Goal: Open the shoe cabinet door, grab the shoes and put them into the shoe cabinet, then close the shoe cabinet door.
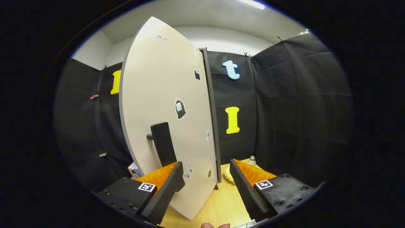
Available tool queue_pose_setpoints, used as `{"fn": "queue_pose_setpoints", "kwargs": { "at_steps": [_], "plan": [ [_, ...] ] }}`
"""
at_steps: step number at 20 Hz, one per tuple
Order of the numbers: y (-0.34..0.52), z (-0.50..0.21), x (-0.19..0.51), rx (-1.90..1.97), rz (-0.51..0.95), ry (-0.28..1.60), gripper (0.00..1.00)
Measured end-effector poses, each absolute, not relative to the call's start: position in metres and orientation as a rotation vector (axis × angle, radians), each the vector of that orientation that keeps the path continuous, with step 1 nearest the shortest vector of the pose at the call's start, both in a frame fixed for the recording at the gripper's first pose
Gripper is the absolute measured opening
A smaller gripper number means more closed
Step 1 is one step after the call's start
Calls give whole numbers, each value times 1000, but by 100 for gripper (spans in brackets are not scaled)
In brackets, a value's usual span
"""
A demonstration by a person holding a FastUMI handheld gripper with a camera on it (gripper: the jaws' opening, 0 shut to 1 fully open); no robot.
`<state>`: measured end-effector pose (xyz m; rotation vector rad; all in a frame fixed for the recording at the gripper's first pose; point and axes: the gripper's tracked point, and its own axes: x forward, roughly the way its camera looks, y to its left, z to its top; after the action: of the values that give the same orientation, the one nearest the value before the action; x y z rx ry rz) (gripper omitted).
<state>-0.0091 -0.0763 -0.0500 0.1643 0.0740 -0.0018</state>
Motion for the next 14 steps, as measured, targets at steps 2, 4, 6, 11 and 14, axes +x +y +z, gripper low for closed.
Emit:
{"fn": "queue_pose_setpoints", "kwargs": {
  "at_steps": [2,4,6,11,14],
  "plan": [
    [-56,-46,0,172,27,75,98],
    [-37,-46,4,154,55,79,98],
    [-17,-41,13,146,90,81,98],
    [6,-37,23,117,137,86,98],
    [7,-32,26,105,138,81,98]
  ]
}}
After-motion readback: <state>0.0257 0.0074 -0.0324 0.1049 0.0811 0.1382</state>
